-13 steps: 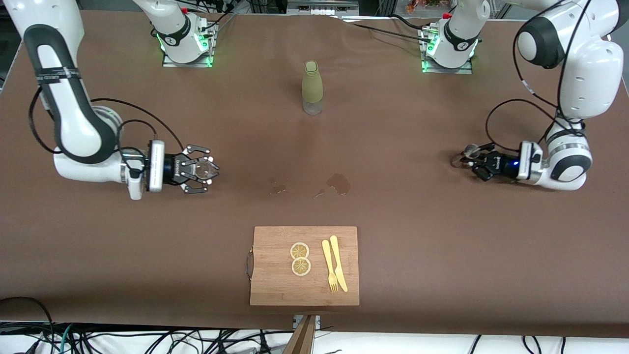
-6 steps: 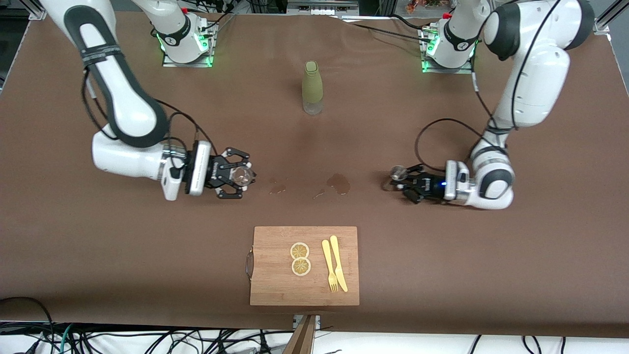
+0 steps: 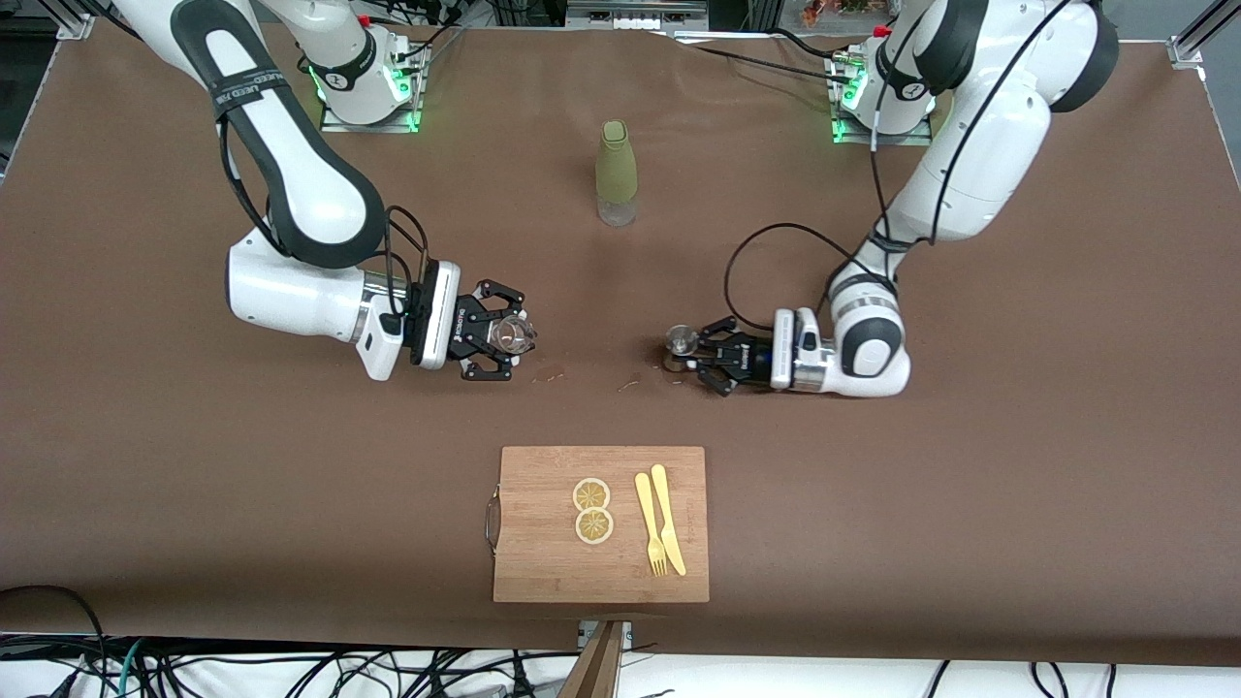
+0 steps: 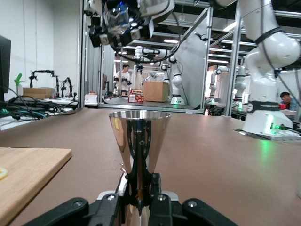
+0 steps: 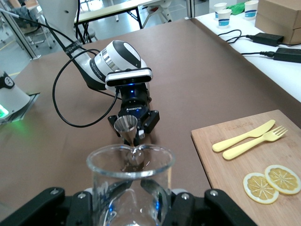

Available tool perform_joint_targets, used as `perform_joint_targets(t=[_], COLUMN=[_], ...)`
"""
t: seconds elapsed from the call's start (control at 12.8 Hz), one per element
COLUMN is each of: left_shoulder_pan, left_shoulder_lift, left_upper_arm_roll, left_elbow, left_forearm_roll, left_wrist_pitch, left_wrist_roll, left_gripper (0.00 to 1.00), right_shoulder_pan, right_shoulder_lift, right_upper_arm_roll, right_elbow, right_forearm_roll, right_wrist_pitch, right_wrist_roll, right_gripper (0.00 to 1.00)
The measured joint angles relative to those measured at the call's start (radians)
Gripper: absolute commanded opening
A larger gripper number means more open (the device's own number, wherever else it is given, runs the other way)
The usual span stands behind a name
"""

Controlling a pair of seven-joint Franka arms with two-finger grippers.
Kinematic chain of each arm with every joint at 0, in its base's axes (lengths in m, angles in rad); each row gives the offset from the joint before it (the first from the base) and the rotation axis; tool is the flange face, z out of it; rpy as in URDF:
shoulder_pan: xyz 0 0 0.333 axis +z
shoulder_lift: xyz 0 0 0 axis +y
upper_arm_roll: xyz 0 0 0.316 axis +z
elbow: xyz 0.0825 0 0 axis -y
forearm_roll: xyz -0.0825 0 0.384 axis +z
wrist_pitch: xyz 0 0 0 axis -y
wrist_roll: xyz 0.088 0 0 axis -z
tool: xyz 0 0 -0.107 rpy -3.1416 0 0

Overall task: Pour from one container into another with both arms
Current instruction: 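Lift the glass cup with the right gripper while the left gripper brings the jigger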

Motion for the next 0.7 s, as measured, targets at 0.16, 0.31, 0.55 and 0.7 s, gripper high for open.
perform_joint_targets(t=[0.16, 0.31, 0.55, 0.7], left_shoulder_pan=[-0.049, -0.087, -0.151, -0.186], left_shoulder_lift=[0.0, 0.003, 0.019, 0.025], left_upper_arm_roll=[-0.015, -0.024, -0.029, -0.03], left_elbow=[0.003, 0.024, 0.049, 0.058], left_forearm_roll=[-0.05, -0.087, -0.166, -0.195], left_wrist_pitch=[0.066, 0.098, 0.106, 0.11], left_wrist_roll=[-0.009, -0.014, -0.015, -0.015], left_gripper=[0.0, 0.0, 0.0, 0.0], right_shoulder_pan=[0.021, 0.054, 0.093, 0.106], right_shoulder_lift=[-0.013, -0.04, -0.064, -0.065], right_upper_arm_roll=[0.001, 0.002, 0.004, 0.004], right_elbow=[-0.004, -0.025, -0.05, -0.058], right_forearm_roll=[-0.028, -0.075, -0.155, -0.194], right_wrist_pitch=[0.022, 0.067, 0.105, 0.119], right_wrist_roll=[0.008, 0.055, 0.105, 0.124], right_gripper=[0.09, 0.09, 0.09, 0.08])
